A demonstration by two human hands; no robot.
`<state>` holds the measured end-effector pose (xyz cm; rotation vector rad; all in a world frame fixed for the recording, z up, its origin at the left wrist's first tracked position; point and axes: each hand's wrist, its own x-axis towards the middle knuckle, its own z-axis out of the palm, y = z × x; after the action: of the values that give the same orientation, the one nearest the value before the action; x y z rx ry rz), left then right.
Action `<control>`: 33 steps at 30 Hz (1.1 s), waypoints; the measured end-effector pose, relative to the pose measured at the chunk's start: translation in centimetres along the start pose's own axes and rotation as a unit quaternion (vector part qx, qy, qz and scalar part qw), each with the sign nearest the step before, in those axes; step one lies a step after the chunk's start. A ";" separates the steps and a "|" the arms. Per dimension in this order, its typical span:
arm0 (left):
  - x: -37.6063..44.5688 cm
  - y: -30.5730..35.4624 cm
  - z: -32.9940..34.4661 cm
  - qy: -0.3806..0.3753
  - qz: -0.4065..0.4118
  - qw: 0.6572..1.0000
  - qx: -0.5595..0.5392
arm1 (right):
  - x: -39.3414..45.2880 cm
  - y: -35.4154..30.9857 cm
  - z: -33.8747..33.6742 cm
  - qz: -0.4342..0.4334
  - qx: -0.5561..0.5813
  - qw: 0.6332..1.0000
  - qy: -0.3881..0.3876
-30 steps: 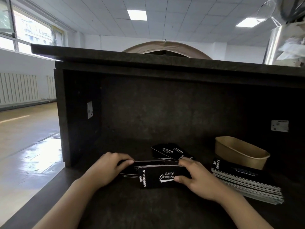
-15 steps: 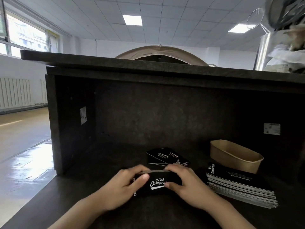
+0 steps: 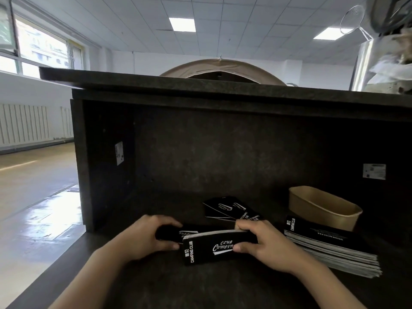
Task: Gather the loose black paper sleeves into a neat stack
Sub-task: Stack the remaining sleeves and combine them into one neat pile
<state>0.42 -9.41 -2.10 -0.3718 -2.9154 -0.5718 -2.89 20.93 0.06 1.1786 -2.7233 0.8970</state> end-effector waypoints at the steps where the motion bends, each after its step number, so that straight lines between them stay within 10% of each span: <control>1: 0.1 0.0 0.0 0.011 0.002 1.000 0.000 | 0.0 -0.1 0.0 -0.001 -0.004 1.000 0.003; 18: 0.3 0.5 0.0 0.278 -0.005 0.960 0.039 | -0.1 -0.2 0.4 0.046 0.003 0.998 0.043; 33: -0.5 6.6 2.3 0.043 0.097 0.946 -0.308 | 0.9 0.7 1.9 -0.014 -0.060 0.995 0.084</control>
<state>2.46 -2.73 -1.95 -0.6694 -2.5082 -1.4167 -3.66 19.70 -1.64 1.0649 -2.5814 0.7786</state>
